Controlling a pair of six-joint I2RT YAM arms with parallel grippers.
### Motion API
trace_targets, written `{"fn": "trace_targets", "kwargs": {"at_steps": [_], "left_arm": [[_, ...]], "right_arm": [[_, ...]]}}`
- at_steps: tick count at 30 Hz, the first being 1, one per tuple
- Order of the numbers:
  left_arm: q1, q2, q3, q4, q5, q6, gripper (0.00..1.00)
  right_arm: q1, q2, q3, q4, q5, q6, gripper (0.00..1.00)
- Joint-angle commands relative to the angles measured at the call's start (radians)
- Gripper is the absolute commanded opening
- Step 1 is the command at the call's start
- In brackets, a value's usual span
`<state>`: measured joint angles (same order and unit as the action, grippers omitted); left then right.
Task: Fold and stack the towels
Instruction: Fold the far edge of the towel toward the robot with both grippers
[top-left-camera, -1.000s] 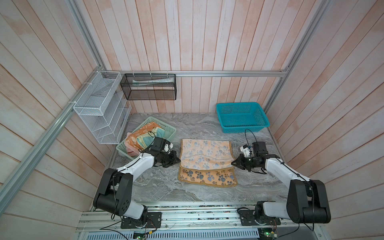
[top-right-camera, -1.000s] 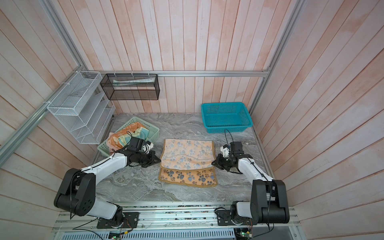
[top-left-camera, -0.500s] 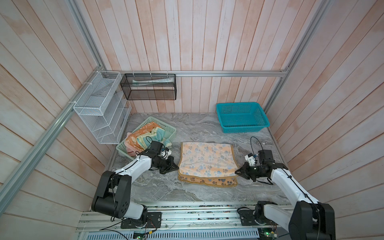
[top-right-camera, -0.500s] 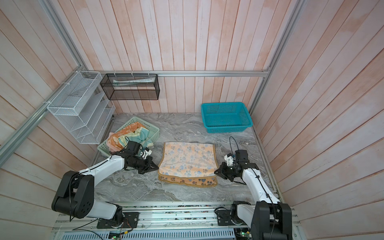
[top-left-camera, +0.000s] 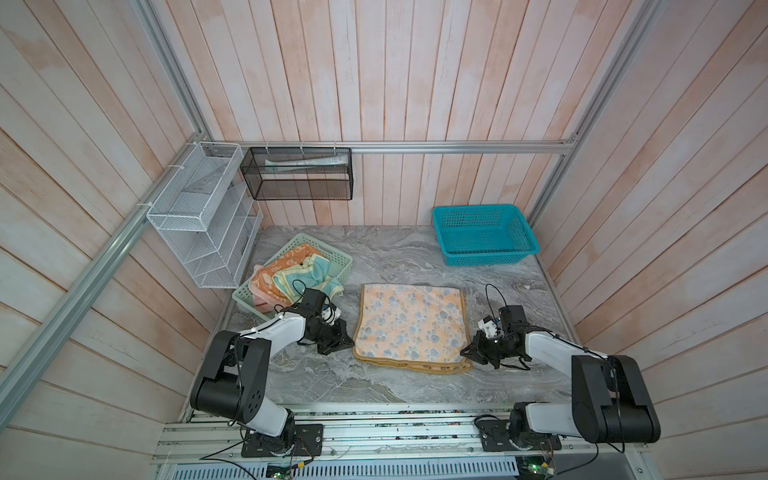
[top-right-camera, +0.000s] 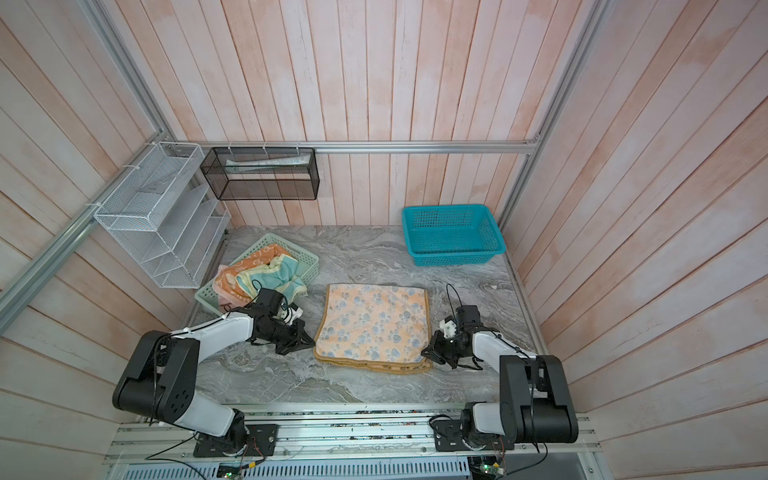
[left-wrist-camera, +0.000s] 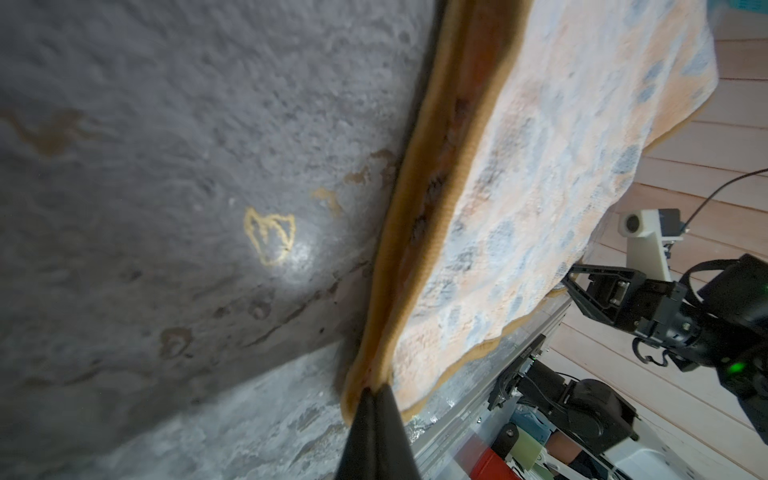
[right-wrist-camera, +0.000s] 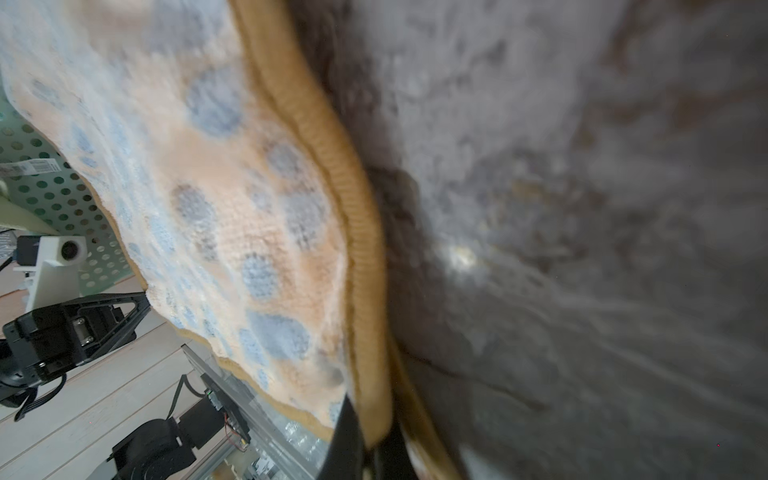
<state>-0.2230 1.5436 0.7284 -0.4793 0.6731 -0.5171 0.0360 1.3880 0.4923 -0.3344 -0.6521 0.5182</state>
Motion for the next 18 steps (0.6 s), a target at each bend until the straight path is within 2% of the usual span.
{"fn": "trace_targets", "kwargs": {"at_steps": [1,11,18], "left_arm": [[0.01,0.007,0.006,0.01,-0.033,0.019,0.0],[0.016,-0.118,0.114,-0.146,-0.046,0.038,0.0],[0.03,-0.163,0.137,-0.22,-0.023,0.056,0.0]], "right_arm": [[0.002,0.06,0.025,0.045,0.083,-0.028,0.0],[-0.012,-0.123,0.233,-0.285,0.099,-0.112,0.0],[-0.015,-0.223,0.253,-0.436,0.025,-0.097,0.0]]}}
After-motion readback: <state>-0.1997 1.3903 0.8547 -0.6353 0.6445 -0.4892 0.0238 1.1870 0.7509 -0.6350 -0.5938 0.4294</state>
